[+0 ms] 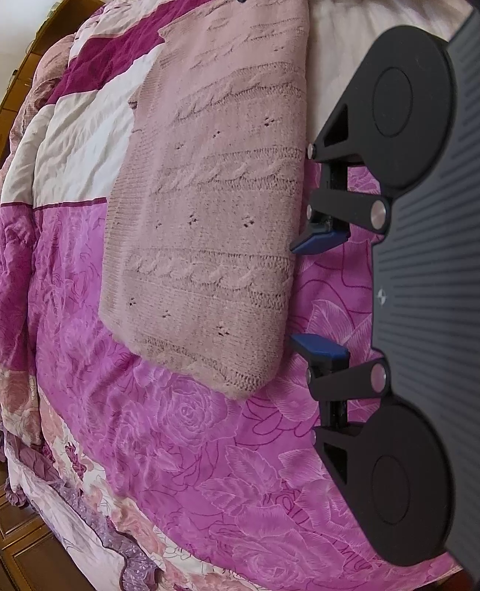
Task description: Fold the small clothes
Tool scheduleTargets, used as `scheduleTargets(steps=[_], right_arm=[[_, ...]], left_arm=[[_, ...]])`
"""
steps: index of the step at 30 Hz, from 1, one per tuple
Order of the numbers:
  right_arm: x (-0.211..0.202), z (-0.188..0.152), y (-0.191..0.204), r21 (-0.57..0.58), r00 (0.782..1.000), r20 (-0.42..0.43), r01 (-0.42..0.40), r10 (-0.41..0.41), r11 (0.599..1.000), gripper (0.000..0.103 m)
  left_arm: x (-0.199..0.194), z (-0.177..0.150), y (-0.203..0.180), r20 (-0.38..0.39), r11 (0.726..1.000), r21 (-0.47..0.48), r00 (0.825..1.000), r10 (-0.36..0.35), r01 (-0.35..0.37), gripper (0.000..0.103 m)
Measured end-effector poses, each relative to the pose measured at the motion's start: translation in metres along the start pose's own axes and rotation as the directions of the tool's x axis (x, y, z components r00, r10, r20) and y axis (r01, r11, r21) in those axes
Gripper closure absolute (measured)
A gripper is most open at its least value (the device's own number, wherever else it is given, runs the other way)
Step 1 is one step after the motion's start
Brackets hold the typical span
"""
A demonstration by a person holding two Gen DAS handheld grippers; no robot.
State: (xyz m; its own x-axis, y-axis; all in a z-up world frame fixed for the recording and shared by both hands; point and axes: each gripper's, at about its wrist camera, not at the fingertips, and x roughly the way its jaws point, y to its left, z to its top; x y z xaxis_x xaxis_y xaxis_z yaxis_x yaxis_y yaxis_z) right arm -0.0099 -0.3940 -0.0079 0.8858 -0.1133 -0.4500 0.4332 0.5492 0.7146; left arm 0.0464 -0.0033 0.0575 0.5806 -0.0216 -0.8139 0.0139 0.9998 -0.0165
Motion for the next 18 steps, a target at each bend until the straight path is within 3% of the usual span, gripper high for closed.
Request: scheduleTargets(steps=[7,18], right_arm=[[-0.014,0.007,0.038,-0.092,0.996,0.029,-0.082,0.085,0.992,0.077],[-0.012,0.004,0.112,-0.158,0.978,0.002,-0.205,0.208,0.966,0.078]], left_arm=[[-0.006,0.003,0.009,0.022,1.000,0.002,1.000,0.016,-0.016,0.048],[-0.022,0.009,0.038,0.061,0.998,-0.042,0.997,0.041,-0.038,0.048]])
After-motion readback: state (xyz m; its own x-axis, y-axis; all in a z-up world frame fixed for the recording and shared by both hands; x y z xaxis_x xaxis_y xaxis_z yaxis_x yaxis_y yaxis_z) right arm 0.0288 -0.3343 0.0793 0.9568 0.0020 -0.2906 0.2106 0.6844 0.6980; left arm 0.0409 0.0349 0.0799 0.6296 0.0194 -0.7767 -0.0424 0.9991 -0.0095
